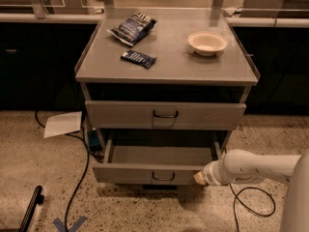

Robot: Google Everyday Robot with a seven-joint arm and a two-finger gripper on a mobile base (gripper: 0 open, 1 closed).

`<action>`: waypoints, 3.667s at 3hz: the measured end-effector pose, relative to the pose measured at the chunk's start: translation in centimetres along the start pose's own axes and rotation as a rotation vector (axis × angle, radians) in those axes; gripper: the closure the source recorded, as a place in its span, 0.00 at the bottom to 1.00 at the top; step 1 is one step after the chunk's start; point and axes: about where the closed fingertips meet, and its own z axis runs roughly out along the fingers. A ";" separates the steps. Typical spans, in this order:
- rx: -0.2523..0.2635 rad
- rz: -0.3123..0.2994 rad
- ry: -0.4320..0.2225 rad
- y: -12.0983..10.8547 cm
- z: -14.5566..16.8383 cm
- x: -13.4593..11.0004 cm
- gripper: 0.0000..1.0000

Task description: Close middle drawer

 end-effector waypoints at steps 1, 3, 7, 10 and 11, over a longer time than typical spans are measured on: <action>0.021 -0.024 -0.002 -0.8 0.4 -1.2 1.00; 0.083 -0.085 0.013 -3.3 0.6 -4.6 1.00; 0.086 -0.034 -0.126 -8.3 4.8 -9.9 1.00; 0.034 -0.026 0.024 -7.6 5.8 -6.1 1.00; 0.040 -0.009 0.056 -6.7 4.1 -4.4 1.00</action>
Offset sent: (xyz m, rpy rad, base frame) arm 0.0524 -0.0105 0.0113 -0.0776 -0.0692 0.0053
